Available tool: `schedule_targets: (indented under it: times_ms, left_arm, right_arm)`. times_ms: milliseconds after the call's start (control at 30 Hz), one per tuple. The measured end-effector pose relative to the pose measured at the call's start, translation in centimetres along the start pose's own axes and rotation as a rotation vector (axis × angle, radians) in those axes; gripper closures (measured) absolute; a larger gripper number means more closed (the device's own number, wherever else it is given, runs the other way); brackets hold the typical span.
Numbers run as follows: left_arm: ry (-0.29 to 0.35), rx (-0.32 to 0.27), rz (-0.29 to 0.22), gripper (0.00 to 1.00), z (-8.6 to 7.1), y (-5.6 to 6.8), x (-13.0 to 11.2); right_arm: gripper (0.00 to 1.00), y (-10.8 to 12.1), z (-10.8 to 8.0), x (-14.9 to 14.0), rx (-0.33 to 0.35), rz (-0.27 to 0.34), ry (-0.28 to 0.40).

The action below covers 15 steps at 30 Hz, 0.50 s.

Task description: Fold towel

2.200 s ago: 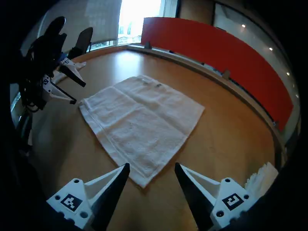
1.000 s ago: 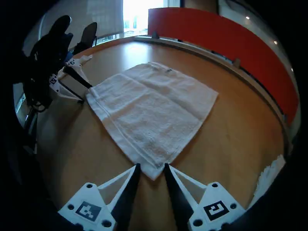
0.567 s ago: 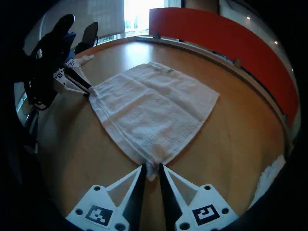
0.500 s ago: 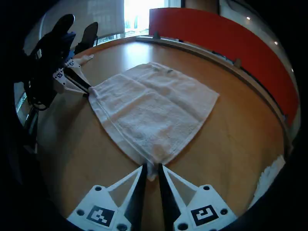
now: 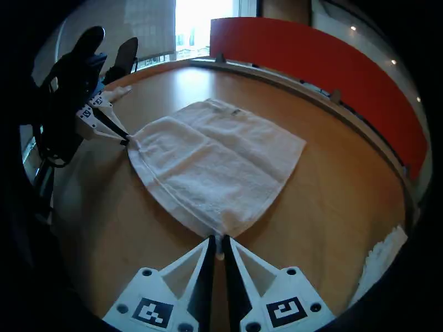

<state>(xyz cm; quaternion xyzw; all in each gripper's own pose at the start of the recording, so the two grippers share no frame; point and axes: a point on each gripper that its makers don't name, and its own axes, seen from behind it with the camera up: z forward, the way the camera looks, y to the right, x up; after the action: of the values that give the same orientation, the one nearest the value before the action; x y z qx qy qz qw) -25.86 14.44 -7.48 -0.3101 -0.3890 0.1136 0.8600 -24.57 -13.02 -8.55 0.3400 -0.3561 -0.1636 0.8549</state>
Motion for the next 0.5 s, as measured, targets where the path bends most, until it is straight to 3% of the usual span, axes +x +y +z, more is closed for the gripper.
schedule_targets:
  times_ms: [500]
  left_arm:
    - [0.045,-0.005,-0.021,0.92,-2.8,0.0,3.0]
  right_arm:
    - [0.89,0.5,-3.2,2.6,-0.015,-0.023,0.041]
